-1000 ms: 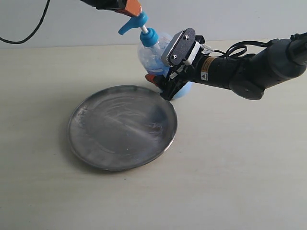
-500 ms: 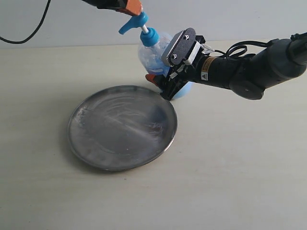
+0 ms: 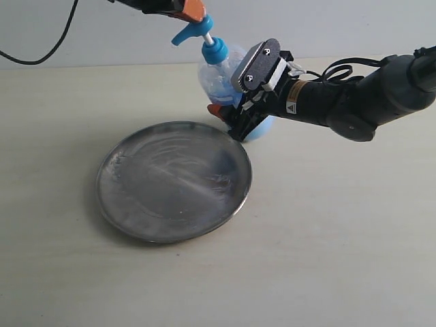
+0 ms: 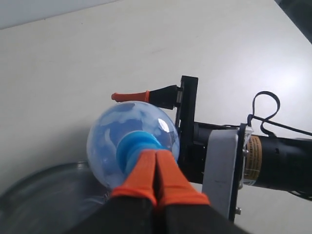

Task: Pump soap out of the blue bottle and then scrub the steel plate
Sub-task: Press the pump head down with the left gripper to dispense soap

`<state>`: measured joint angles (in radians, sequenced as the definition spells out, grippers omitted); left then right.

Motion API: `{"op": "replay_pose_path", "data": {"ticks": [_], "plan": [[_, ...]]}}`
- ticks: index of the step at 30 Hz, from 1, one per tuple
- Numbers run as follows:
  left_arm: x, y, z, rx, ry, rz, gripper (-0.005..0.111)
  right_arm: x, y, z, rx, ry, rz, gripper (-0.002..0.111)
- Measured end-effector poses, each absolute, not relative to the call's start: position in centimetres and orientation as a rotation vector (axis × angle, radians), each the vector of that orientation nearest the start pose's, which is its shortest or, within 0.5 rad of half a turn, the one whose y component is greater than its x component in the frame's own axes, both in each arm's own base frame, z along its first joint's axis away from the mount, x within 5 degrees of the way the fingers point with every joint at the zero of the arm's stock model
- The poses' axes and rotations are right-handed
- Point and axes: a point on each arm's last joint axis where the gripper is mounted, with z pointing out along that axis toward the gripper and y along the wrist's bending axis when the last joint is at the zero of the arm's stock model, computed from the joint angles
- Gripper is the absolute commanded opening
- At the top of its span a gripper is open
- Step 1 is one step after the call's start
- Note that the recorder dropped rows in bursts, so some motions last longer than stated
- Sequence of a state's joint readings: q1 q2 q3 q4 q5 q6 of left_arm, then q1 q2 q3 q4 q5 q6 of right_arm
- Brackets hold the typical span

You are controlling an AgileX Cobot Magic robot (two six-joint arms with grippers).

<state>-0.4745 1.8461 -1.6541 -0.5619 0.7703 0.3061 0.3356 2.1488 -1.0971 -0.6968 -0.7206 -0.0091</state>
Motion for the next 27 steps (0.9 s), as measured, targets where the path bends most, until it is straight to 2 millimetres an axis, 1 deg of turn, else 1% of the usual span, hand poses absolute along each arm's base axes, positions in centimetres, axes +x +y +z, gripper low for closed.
{"op": "replay_pose_path", "data": {"ticks": [10,27], "plan": [[36.4,-22.55,31.91,0.621,2.323,-0.737,0.001,38.85,17.49,11.48,-1.082,1.582,0.27,0.0],[36.0,-22.6,31.82,0.653,2.357,-0.757,0.001,38.7,17.48,11.47,-1.111,1.564,0.292,0.0]]}}
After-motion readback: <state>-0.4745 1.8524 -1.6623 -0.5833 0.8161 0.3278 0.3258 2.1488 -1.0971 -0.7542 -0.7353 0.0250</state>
